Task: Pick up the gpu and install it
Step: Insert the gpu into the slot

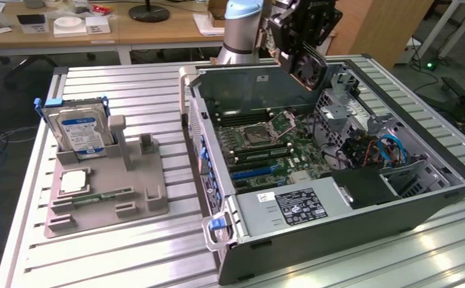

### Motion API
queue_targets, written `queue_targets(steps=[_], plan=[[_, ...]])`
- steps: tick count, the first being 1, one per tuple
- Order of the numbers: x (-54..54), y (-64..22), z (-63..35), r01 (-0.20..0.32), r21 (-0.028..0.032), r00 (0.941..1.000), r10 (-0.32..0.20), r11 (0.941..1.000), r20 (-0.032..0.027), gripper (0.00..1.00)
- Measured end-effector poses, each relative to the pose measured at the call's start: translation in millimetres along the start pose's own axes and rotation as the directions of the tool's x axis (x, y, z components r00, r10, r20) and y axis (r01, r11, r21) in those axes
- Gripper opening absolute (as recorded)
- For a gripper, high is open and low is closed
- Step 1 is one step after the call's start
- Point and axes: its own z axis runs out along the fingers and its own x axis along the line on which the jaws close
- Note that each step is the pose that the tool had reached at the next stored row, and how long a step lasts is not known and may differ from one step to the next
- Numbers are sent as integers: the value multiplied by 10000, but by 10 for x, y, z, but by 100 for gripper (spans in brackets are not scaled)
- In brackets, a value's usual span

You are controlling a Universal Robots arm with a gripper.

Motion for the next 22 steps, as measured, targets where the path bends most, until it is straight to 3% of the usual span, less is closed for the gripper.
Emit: queue_targets(steps=[11, 22], plan=[[4, -7, 0, 899, -15, 9959, -899, 9960, -34, 28], [5, -11, -1, 1754, -30, 9845, -1754, 9845, -66, 28]])
